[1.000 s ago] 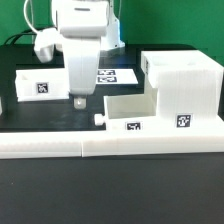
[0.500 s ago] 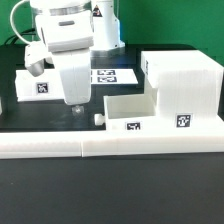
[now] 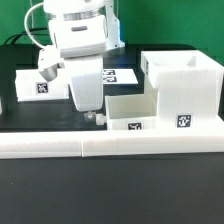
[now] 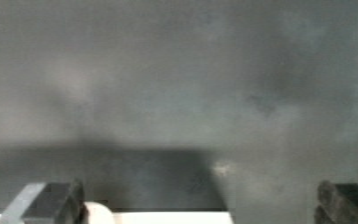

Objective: Assemble drawer

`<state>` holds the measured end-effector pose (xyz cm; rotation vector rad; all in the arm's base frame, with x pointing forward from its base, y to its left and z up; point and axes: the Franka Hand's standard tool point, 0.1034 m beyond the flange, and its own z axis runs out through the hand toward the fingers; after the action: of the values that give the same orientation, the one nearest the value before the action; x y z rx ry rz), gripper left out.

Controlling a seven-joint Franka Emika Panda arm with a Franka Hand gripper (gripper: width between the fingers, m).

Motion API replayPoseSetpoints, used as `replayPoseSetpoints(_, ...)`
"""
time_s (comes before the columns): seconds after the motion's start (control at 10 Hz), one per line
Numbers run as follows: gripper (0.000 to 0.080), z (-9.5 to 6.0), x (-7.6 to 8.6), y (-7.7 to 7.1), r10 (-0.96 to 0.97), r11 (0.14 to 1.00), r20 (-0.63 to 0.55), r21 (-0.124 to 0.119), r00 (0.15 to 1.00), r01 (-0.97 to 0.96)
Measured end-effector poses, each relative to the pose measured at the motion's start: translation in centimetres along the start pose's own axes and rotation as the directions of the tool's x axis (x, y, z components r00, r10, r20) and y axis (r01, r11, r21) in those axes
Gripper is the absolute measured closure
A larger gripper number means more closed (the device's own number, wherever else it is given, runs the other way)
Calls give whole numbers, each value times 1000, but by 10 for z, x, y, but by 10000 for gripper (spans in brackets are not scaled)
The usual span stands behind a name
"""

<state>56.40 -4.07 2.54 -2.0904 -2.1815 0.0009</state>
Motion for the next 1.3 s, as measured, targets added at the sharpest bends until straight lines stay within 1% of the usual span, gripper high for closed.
replayPoseSetpoints(0.3, 151, 0, 10, 4, 41, 999, -2, -3, 999, -41)
replayPoseSetpoints(0.5, 151, -1, 25, 9, 53, 999, -9, -9, 999, -53)
replayPoseSetpoints(0.6, 151, -1, 27, 10, 51, 999, -10, -9, 999, -51)
replayPoseSetpoints(0.9, 151, 0, 25, 9, 54, 998, -10, -8, 998, -54)
replayPoseSetpoints(1.1, 151, -1, 26, 11, 32, 999, -9, -3, 999, -32)
replayPoseSetpoints(1.3, 151, 0, 36, 12, 27, 1000, -8, -1, 1000, -27)
